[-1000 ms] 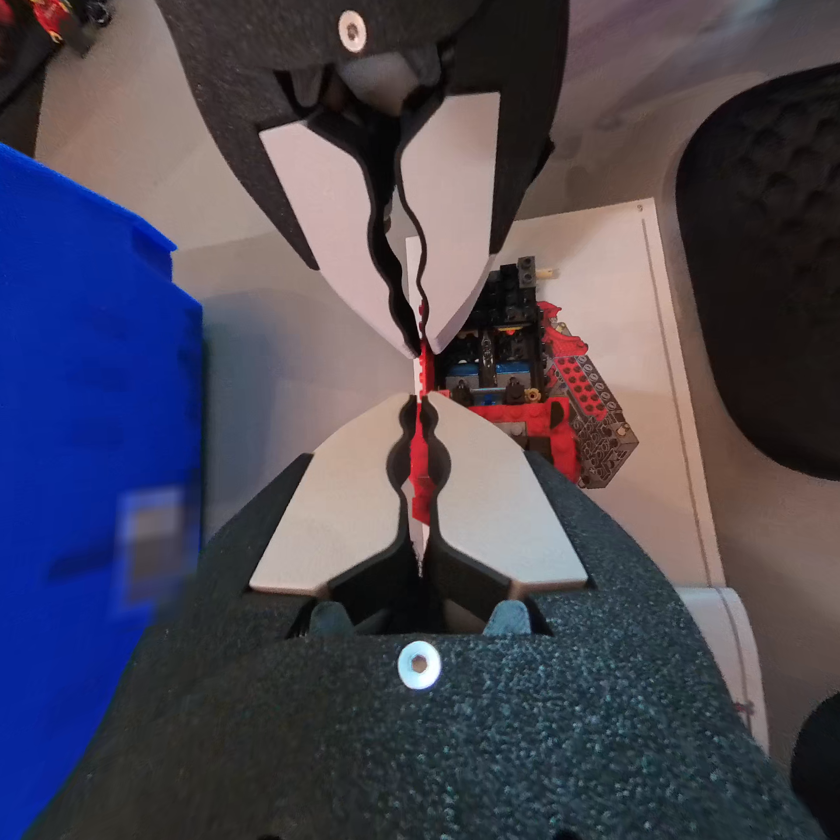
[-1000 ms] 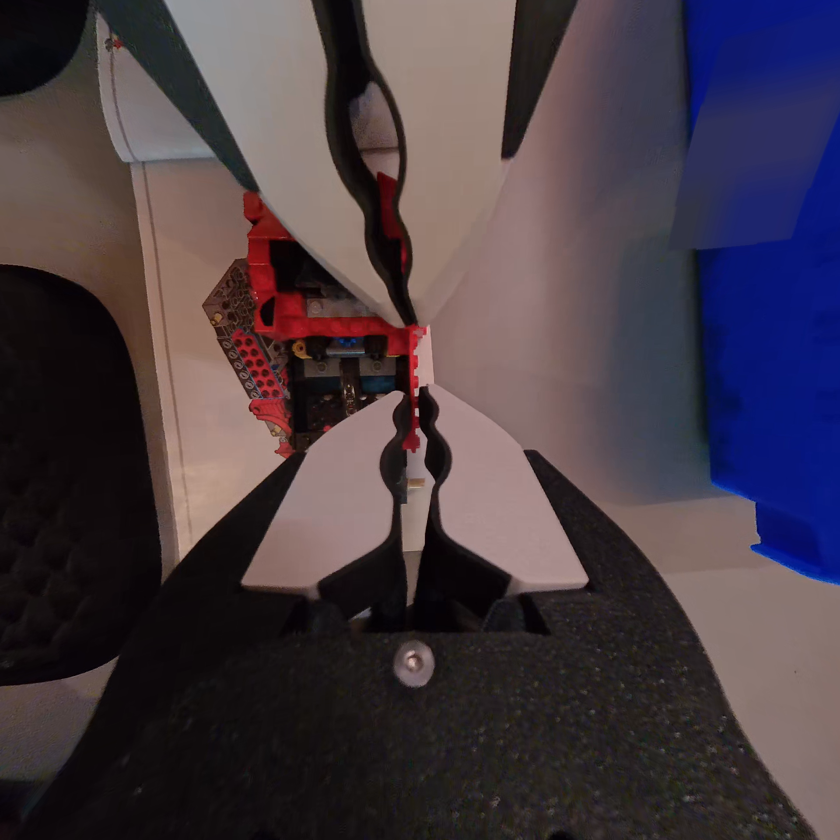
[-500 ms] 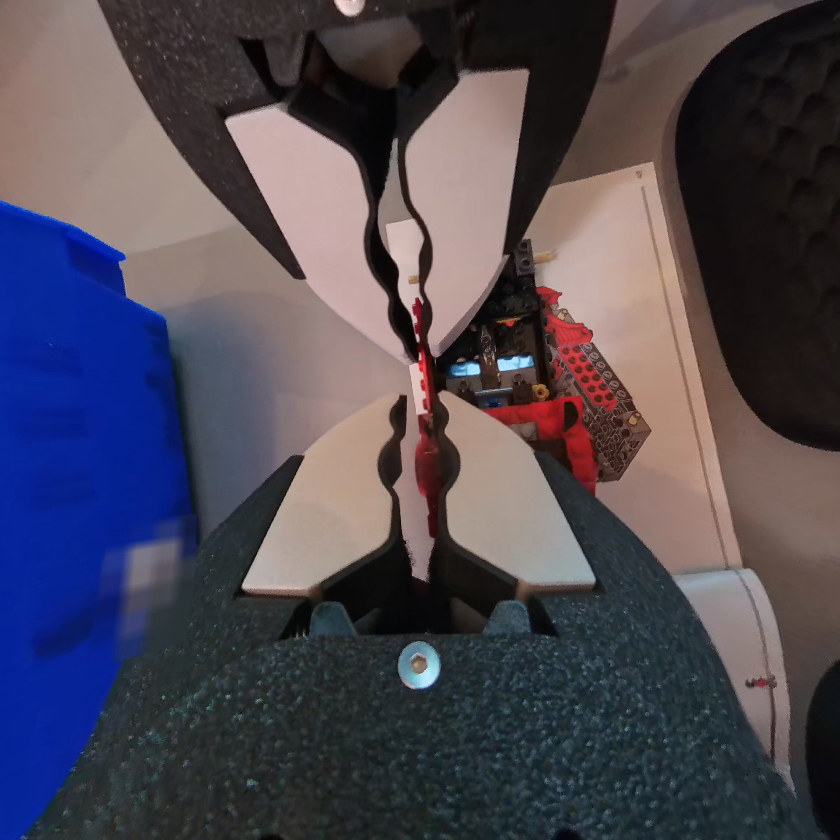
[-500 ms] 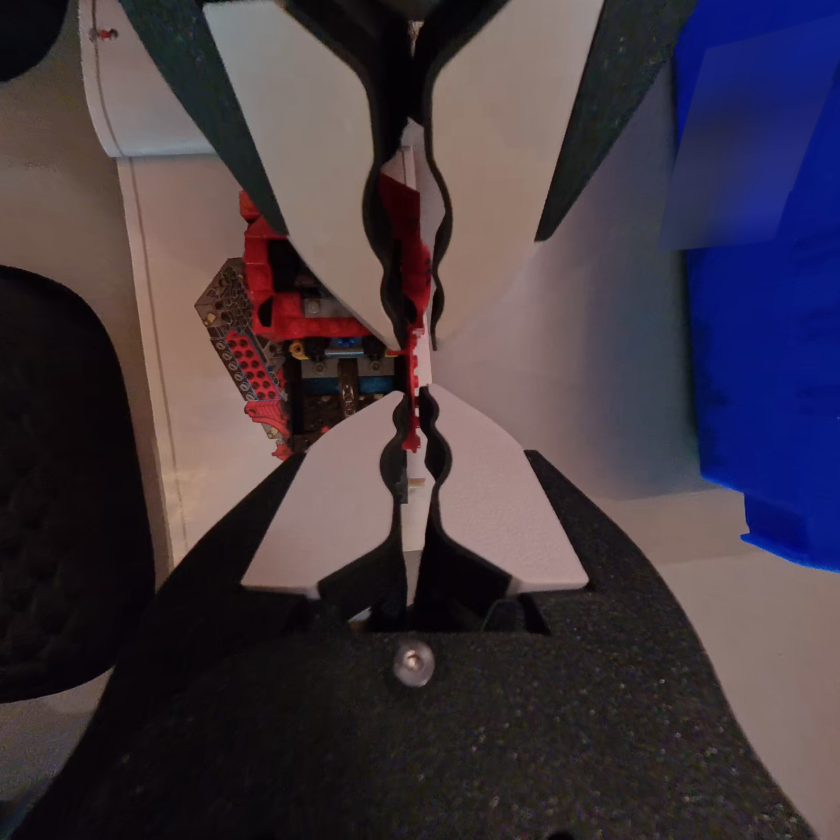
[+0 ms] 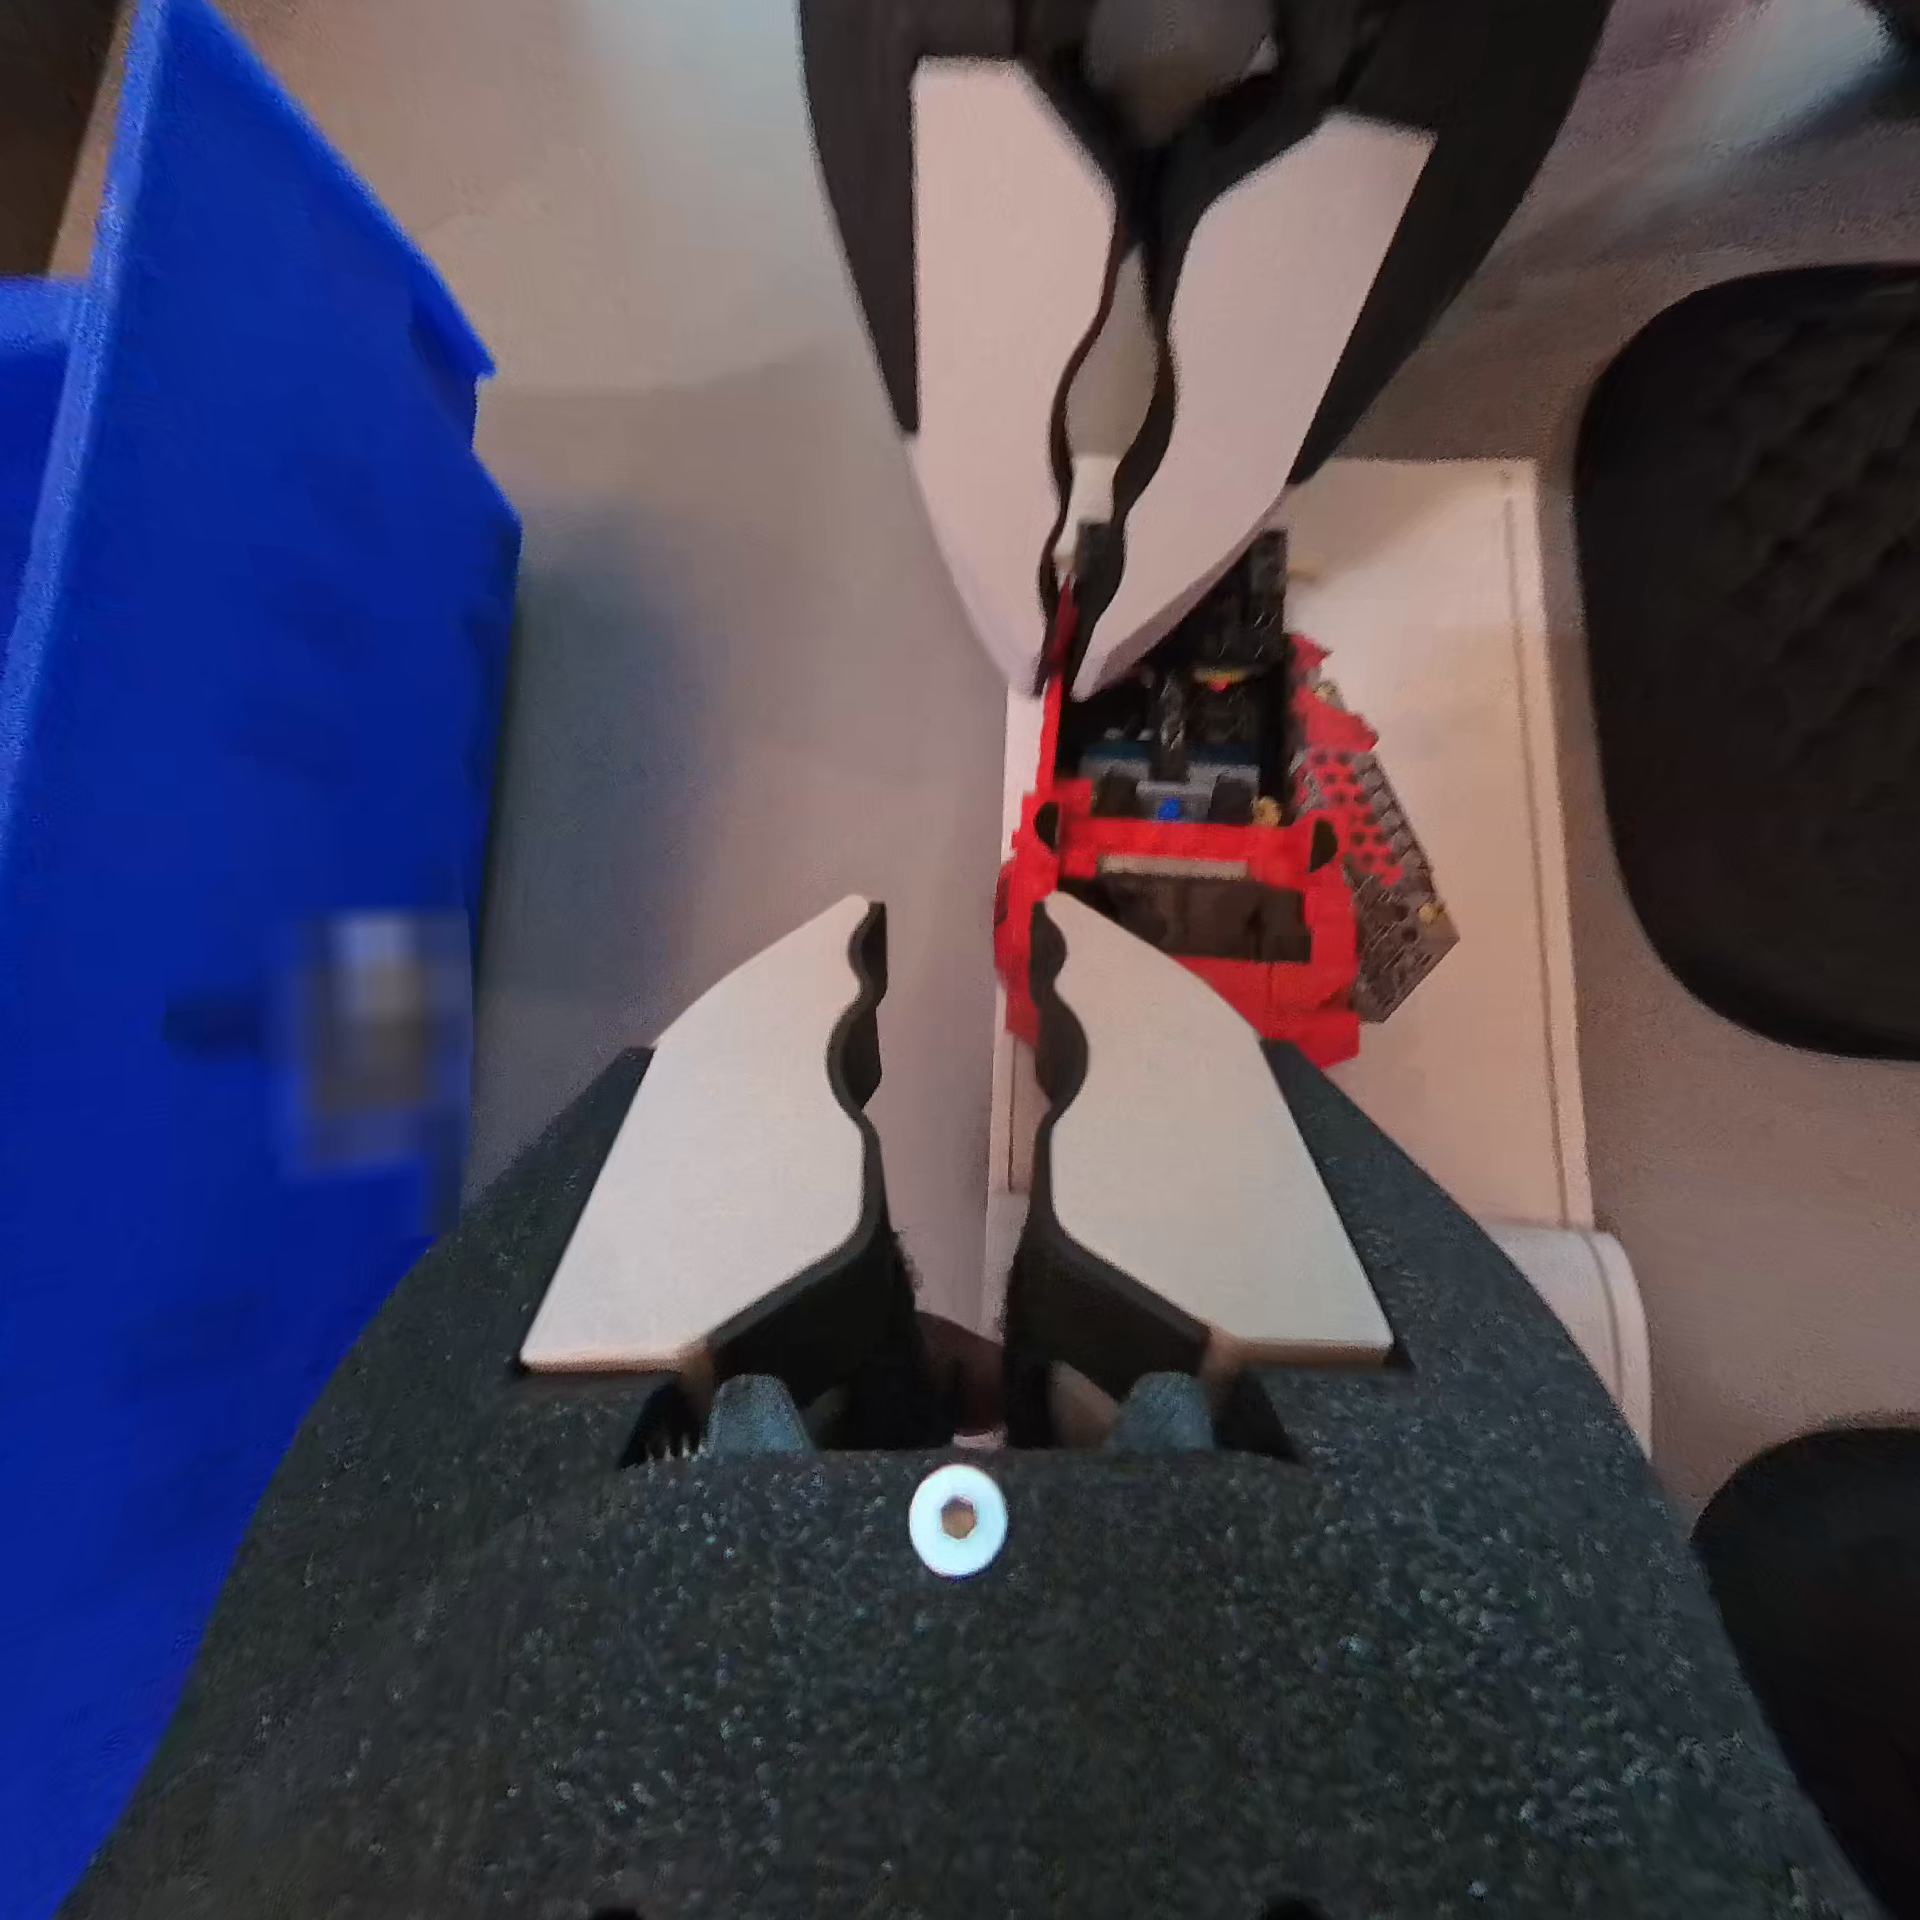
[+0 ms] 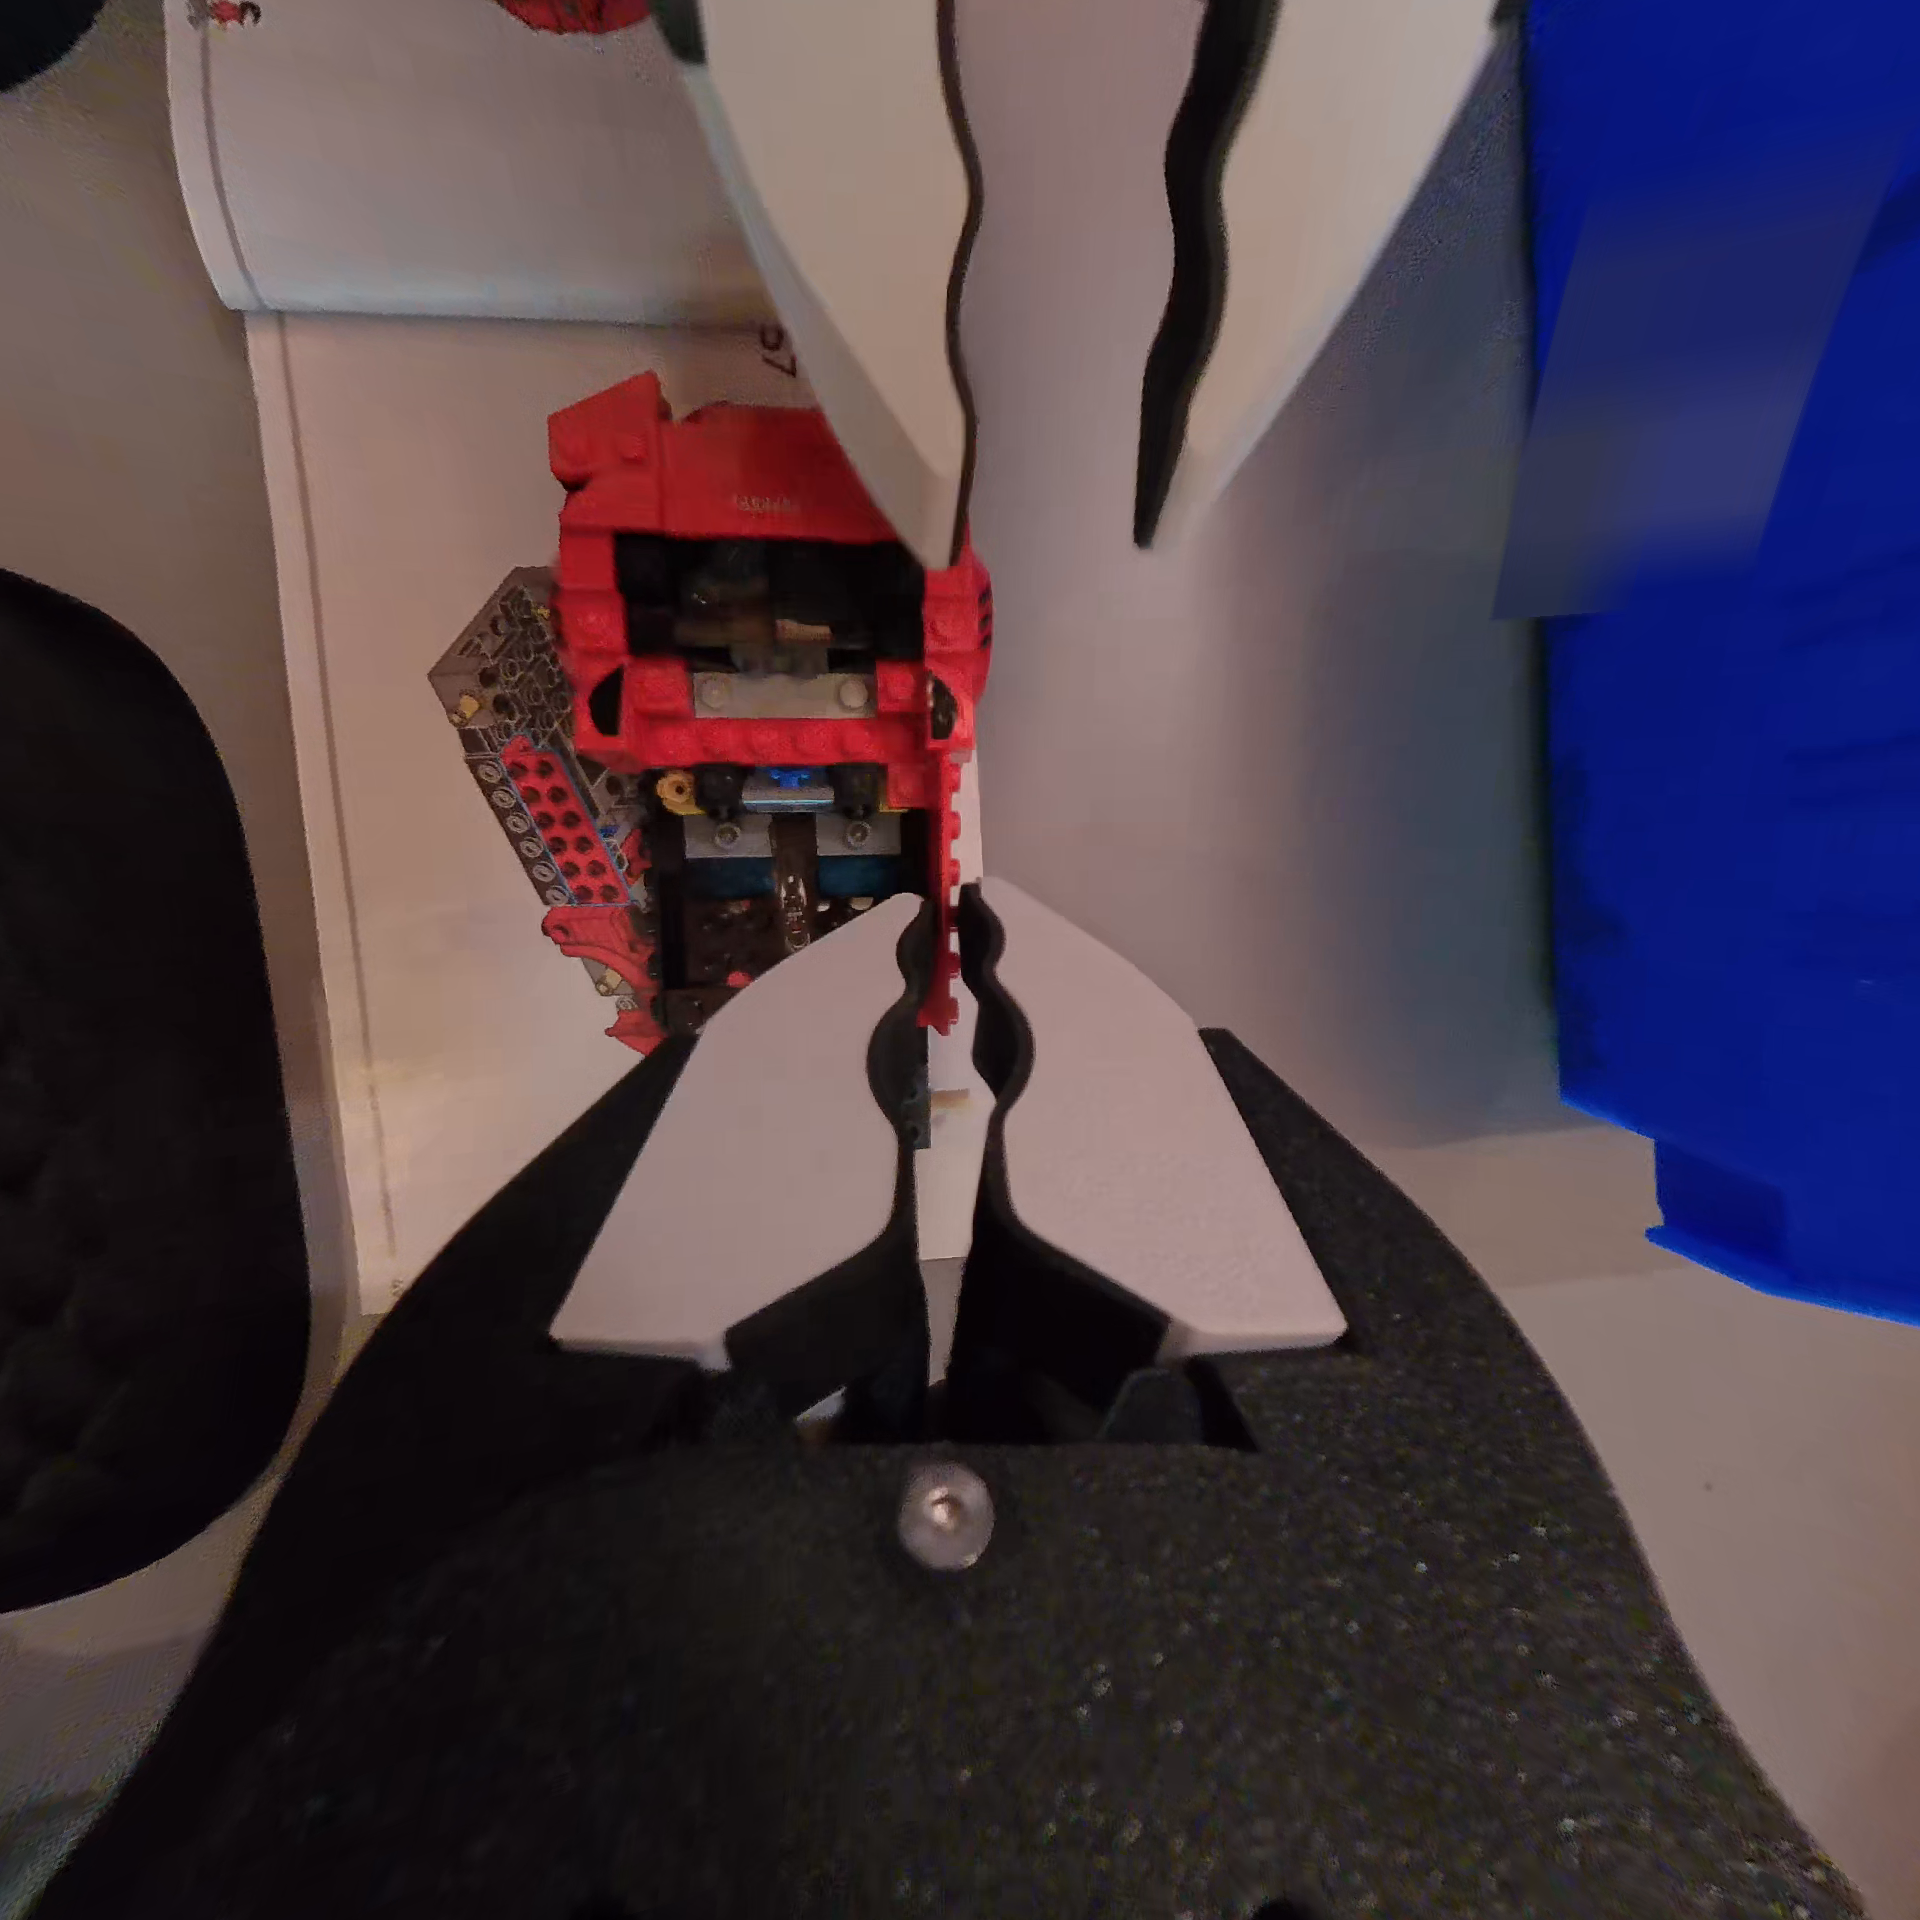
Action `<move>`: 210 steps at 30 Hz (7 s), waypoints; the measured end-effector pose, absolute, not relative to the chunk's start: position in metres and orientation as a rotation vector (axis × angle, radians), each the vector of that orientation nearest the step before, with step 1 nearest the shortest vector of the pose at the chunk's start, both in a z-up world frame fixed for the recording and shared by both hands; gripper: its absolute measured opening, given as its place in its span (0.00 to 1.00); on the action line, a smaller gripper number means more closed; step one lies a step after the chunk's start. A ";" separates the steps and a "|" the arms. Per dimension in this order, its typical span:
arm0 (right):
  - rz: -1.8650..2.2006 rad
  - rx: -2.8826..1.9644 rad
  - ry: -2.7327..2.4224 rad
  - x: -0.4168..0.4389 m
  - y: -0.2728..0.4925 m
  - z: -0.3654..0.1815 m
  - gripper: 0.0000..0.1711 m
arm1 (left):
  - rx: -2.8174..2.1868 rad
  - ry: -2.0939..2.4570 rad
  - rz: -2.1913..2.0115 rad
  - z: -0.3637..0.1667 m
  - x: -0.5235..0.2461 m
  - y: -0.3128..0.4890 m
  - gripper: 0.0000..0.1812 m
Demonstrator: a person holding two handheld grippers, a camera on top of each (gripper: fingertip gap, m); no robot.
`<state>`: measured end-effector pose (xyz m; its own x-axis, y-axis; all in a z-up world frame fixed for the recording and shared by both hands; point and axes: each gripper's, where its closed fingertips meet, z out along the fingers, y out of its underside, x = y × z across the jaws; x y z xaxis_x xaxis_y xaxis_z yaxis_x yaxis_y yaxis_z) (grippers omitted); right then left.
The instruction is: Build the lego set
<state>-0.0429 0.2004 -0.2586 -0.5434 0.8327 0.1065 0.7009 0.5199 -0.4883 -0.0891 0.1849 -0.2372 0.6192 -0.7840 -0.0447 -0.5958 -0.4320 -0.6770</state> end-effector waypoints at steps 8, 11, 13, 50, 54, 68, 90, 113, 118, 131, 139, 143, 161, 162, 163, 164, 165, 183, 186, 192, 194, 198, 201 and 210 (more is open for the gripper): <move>0.469 -1.176 -2.437 -0.043 0.200 -0.258 0.02 | -2.151 0.977 -0.408 -0.244 -0.097 0.169 0.08; 0.406 -1.104 -2.446 -0.043 0.199 -0.258 0.03 | -2.145 0.989 -0.395 -0.243 -0.096 0.170 0.08; 0.370 -1.069 -2.446 -0.044 0.199 -0.257 0.02 | -2.140 0.985 -0.393 -0.242 -0.096 0.171 0.09; 0.389 -1.102 -2.453 -0.043 0.199 -0.258 0.03 | -2.212 1.122 -0.332 -0.243 -0.079 0.141 0.01; 0.380 -1.095 -2.450 -0.043 0.199 -0.258 0.03 | -2.173 1.127 -0.324 -0.236 -0.072 0.147 0.01; 0.300 -1.127 -2.460 -0.046 0.202 -0.259 0.03 | -2.172 1.158 -0.300 -0.247 -0.068 0.149 0.00; 0.293 -1.097 -2.457 -0.047 0.203 -0.260 0.04 | -2.156 1.131 -0.322 -0.225 -0.074 0.151 0.01; 0.278 -1.092 -2.457 -0.046 0.199 -0.259 0.04 | -2.199 1.233 -0.221 -0.247 -0.072 0.142 0.00; 0.268 -1.093 -2.447 -0.046 0.198 -0.260 0.04 | -2.203 1.244 -0.207 -0.247 -0.072 0.142 0.00; 0.218 -1.065 -2.375 -0.044 0.196 -0.259 0.04 | -2.201 1.234 -0.188 -0.247 -0.072 0.142 0.00; 0.276 -1.070 -2.304 -0.043 0.195 -0.259 0.04 | -2.197 1.230 -0.186 -0.247 -0.072 0.142 0.00; 0.271 -1.065 -2.306 -0.043 0.195 -0.260 0.04 | -2.191 1.234 -0.187 -0.247 -0.072 0.142 0.00; 0.262 -1.057 -2.311 -0.042 0.195 -0.260 0.04 | -2.181 1.228 -0.221 -0.247 -0.068 0.143 0.00; 0.254 -1.053 -2.313 -0.042 0.195 -0.261 0.04 | -2.181 1.230 -0.217 -0.247 -0.067 0.143 0.00; 0.244 -1.049 -2.314 -0.042 0.195 -0.261 0.04 | -2.180 1.232 -0.215 -0.247 -0.067 0.143 0.00; 0.235 -1.044 -2.315 -0.042 0.195 -0.261 0.04 | -2.179 1.231 -0.216 -0.247 -0.067 0.143 0.00; 0.231 -1.043 -2.316 -0.042 0.195 -0.261 0.04 | -2.178 1.229 -0.218 -0.247 -0.067 0.143 0.00; 0.317 -1.093 -2.302 -0.045 0.196 -0.259 0.05 | -2.178 1.231 -0.214 -0.247 -0.067 0.142 0.00; 0.332 -1.159 -2.285 -0.043 0.202 -0.260 0.09 | -2.178 1.235 -0.203 -0.247 -0.067 0.142 0.00; 0.564 -1.290 -2.221 -0.036 0.212 -0.237 0.09 | -2.180 1.238 -0.202 -0.247 -0.067 0.142 0.00; 0.661 -1.339 -2.224 -0.034 0.212 -0.232 0.04 | -2.181 1.240 -0.201 -0.247 -0.067 0.142 0.00; 0.610 -1.351 -2.323 -0.034 0.211 -0.244 0.03 | -2.182 1.238 -0.203 -0.247 -0.067 0.142 0.00; 0.605 -1.346 -2.352 -0.035 0.208 -0.247 0.02 | -2.182 1.240 -0.200 -0.247 -0.067 0.142 0.00; 0.558 -1.321 -2.402 -0.033 0.207 -0.249 0.00 | -2.180 1.240 -0.201 -0.247 -0.067 0.142 0.00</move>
